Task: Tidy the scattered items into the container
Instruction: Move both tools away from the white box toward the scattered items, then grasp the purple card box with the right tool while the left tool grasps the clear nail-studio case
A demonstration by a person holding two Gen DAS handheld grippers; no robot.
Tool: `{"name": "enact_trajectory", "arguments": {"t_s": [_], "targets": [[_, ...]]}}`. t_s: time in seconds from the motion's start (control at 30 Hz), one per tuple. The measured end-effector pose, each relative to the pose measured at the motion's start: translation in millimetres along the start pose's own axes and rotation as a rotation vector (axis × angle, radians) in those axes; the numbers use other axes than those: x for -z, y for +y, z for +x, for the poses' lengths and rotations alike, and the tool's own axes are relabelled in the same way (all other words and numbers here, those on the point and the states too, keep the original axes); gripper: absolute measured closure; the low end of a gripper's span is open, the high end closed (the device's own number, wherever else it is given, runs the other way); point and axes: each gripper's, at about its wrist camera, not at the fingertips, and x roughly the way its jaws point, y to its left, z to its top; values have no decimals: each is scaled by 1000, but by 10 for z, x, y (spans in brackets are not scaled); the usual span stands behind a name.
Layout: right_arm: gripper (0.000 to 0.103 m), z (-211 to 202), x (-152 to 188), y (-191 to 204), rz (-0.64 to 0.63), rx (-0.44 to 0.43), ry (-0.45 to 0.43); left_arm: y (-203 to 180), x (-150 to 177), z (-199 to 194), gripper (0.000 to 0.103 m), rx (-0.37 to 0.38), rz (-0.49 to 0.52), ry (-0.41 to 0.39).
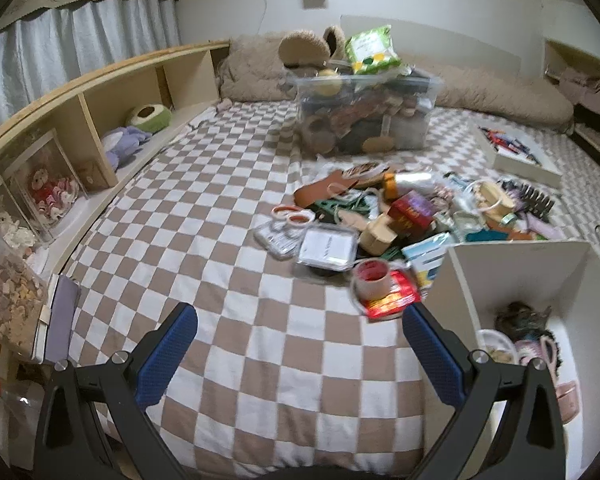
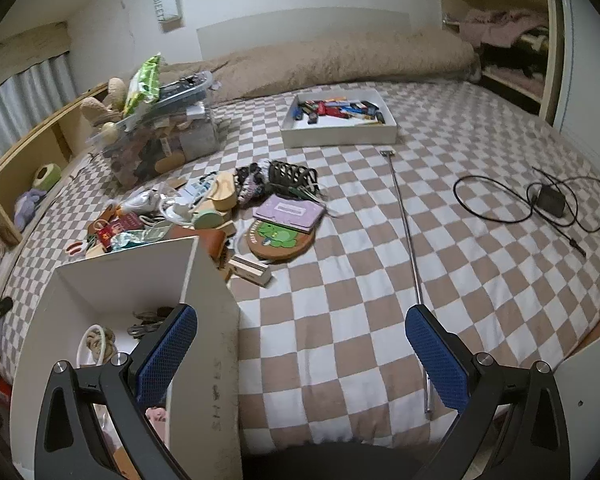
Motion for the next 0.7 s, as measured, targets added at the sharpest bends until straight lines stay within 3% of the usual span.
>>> {"name": "enact_trajectory", "arguments": {"t_s": [0.13,0.27,0.5,0.7], "targets": [[0,91,-23,-87,15,23,15,56,-6,233,0,71,67,61],[0,202,-42,-142,14,39,38,63,-25,454,0,95,93,108],[0,492,-82,-222,23,58,94,19,-116,883,0,138,66,197],[0,711,-136,-268,43,61,124,-53,-290,1186,0,123,42,234]]}}
